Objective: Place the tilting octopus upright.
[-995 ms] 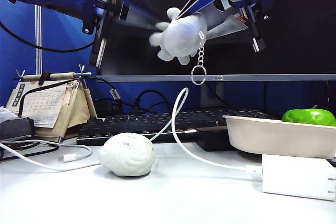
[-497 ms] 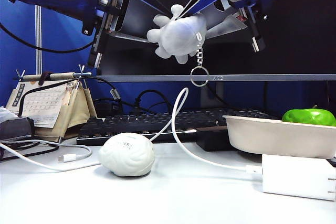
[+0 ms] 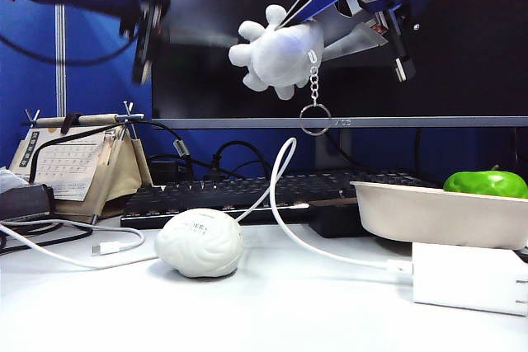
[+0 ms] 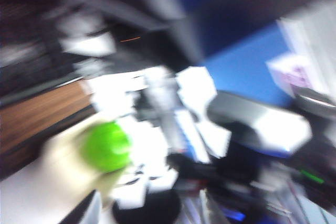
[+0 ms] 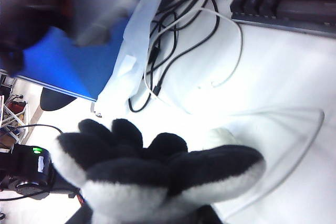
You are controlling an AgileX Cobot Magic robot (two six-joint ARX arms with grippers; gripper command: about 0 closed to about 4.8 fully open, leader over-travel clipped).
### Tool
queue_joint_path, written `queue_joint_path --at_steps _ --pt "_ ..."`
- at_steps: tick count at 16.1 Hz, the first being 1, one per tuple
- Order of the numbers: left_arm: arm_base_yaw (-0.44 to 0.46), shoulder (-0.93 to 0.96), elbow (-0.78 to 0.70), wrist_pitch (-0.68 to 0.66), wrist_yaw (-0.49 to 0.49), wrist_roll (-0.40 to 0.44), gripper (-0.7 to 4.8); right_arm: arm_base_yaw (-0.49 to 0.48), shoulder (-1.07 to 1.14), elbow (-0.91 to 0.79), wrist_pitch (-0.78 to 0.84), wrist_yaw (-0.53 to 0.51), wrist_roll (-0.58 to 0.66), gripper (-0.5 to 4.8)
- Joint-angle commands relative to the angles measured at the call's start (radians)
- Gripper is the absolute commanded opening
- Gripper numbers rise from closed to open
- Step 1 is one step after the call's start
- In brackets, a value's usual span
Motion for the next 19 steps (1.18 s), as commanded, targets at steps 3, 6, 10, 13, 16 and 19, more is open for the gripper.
queue_joint_path --at_steps 3,6,10,13,16,19 --pt "-0.005 -0.126 0.007 0.317 0.197 -0.179 2.47 0.001 -0.032 0.013 0.037 -0.022 0.001 2.15" --pt "-0.006 -0.267 0.007 0.359 0.244 -0.208 2.47 0.001 -0.089 0.026 0.024 -0.063 0.002 2.15" --pt "-0.006 -0.497 0.007 0.325 0.288 -0.208 2.46 0.001 -0.222 0.049 -0.070 -0.102 0.000 2.15" --pt "-0.006 -0.636 0.007 0.033 0.282 -0.060 2.46 0.001 -0.353 0.049 -0.151 -0.103 0.001 2.15" --pt "-0.006 -0.647 0.007 -0.528 0.116 0.305 2.46 0.001 -0.416 0.048 -0.301 -0.101 0.000 2.17" --pt "-0.006 -0.646 0.007 -0.848 -0.181 0.571 2.46 0.001 -0.441 0.048 -0.379 -0.045 -0.009 2.17"
